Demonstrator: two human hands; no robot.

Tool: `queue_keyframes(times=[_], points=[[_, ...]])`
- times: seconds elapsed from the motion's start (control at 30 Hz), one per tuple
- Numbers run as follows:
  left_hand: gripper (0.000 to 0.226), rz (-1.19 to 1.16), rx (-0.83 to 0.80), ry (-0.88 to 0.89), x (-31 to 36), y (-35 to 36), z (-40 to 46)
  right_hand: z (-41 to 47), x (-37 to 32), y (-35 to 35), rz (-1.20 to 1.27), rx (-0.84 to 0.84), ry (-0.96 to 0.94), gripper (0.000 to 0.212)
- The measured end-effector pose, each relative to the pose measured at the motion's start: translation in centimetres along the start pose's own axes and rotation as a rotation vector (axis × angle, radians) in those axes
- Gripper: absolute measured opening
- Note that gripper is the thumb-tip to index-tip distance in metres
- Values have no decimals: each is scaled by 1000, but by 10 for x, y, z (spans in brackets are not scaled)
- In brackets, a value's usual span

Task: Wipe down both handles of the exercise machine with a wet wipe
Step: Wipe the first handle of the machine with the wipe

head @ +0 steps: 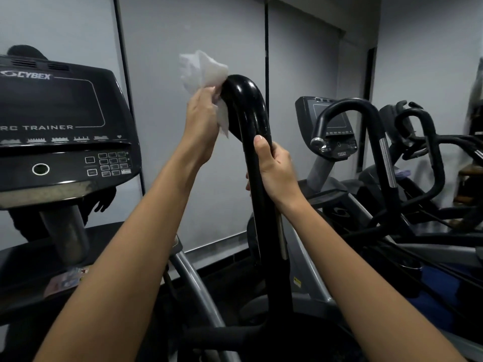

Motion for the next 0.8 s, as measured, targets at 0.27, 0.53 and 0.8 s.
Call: queue_keyframes(times=[0.27,0.53,0.8], points=[[13,-2,49,-181,-16,-6,32,1,1,-1,10,-15,-9,27],[31,196,63,21,7,19,7,1,3,-1,10,10,1,29],[37,271,-199,199,30,30,-39,1,2,-2,-24,39,-7,36]])
Point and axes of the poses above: each hand's wrist, its own z-axis towards the middle knuckle, its own y-axis out of the palm, x = y × z, the point moved 8 cm from there along z, towards the middle knuckle, and after that the axes turned 9 degrees about -z, right-handed, at the moved point
